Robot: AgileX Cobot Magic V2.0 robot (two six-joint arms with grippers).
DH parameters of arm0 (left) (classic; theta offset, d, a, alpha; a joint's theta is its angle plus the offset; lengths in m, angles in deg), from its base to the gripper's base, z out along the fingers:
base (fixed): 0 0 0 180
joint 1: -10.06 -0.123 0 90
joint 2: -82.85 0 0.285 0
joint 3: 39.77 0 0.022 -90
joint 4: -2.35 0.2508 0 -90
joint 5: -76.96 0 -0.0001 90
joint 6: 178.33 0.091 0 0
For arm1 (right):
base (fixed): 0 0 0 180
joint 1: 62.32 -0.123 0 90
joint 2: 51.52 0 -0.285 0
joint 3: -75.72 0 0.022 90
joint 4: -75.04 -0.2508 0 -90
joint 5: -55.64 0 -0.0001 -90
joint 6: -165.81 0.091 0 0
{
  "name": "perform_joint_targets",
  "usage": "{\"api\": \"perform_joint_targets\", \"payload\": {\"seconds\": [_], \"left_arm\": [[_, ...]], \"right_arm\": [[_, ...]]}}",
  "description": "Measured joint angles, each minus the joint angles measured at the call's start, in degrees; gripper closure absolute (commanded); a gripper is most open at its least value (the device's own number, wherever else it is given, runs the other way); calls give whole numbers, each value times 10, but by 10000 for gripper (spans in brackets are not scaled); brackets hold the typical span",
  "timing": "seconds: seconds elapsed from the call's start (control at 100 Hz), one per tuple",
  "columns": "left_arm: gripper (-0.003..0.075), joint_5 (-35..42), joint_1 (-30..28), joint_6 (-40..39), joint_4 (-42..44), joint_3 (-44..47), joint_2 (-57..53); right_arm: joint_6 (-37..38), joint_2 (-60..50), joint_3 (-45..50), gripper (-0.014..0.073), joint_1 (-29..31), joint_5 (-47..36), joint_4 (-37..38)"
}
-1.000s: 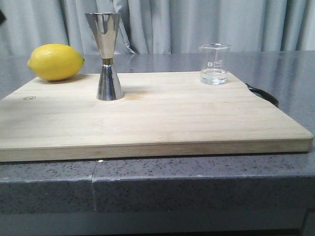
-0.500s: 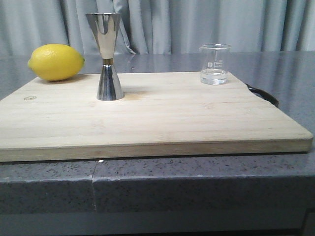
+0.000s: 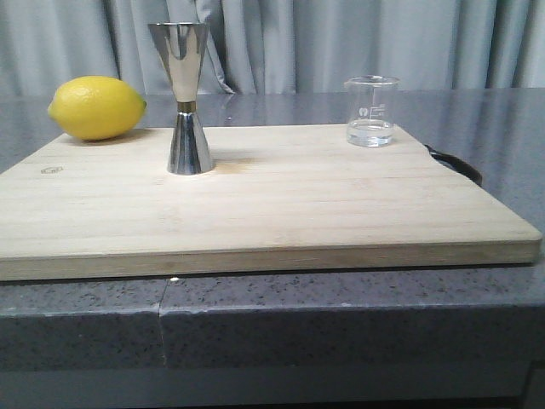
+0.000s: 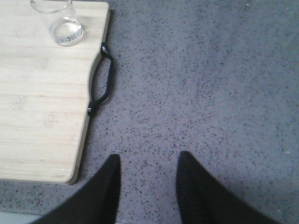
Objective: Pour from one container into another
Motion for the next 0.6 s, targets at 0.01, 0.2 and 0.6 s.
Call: {"api": "perform_joint_targets", "payload": {"seconds": [0.01,0.2,0.6], "left_arm": [[597,0,0,0,0,0,0],[739,8,0,0,0,0,0],[739,16,0,-1,0,0,0]], "right_arm": [[0,0,0,523,0,0,0],[0,0,0,638,0,0,0],[1,0,0,644,0,-24,0]]}}
